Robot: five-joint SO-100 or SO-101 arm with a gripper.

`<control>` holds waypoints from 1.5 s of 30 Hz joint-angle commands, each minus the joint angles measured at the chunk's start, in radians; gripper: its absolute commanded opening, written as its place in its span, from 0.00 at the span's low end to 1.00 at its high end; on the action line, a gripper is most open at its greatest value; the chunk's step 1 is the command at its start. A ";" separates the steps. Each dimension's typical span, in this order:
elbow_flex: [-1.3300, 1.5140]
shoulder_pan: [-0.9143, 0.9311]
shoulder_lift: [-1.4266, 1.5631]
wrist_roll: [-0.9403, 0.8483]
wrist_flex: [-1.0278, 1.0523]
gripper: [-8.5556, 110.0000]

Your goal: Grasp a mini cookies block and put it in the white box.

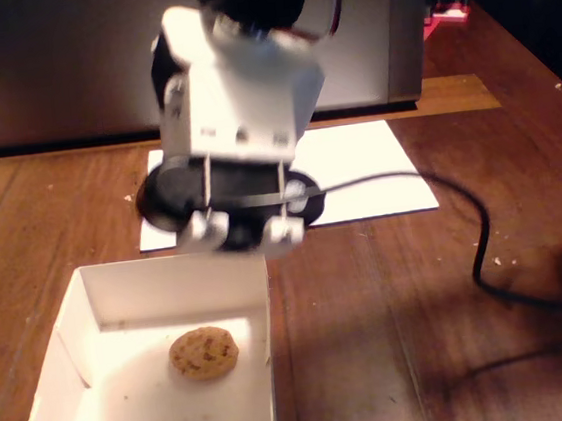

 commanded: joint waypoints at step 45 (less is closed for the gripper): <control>0.469 0.268 0.624 0.052 0.008 0.07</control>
